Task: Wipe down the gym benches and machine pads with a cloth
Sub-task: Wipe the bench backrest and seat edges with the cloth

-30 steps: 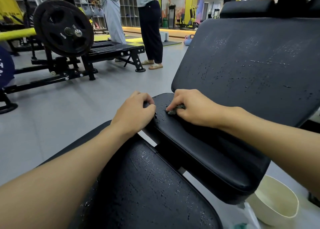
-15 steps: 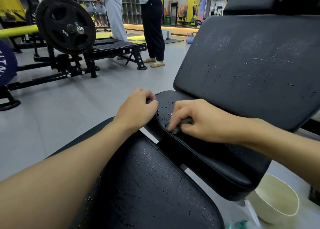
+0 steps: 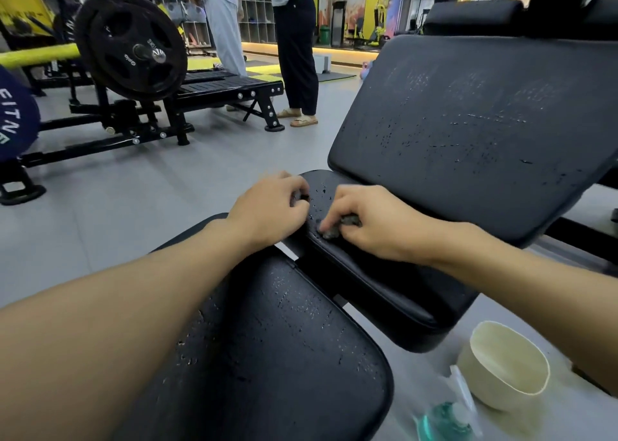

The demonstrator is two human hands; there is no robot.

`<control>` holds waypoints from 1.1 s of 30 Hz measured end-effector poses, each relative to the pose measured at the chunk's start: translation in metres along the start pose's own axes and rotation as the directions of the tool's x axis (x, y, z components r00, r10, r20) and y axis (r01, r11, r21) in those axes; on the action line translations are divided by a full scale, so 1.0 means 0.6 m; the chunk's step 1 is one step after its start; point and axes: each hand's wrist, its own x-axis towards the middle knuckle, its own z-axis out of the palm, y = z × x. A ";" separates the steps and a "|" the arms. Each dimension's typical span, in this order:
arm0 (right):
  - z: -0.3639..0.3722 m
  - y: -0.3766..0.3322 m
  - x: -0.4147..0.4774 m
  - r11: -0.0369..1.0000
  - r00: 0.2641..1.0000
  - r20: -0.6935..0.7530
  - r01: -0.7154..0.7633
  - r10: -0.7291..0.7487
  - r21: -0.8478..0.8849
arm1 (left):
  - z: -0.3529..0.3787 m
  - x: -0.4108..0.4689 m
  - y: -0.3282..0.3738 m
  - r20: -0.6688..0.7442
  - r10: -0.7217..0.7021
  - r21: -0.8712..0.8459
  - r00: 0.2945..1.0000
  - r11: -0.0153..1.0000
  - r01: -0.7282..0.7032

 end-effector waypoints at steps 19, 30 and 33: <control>-0.024 0.036 -0.007 0.994 0.995 -0.032 -0.097 0.096 -0.048 | 0.010 -0.028 0.010 0.086 0.043 0.179 0.995 0.982 -0.058; -0.041 0.059 -0.019 0.992 0.994 -0.015 -0.113 0.113 -0.054 | 0.012 -0.027 0.009 0.103 0.049 0.199 0.993 0.978 -0.069; -0.049 0.058 -0.052 0.998 0.998 0.006 -0.065 0.065 -0.011 | 0.013 -0.026 0.010 0.110 0.050 0.202 0.993 0.977 -0.072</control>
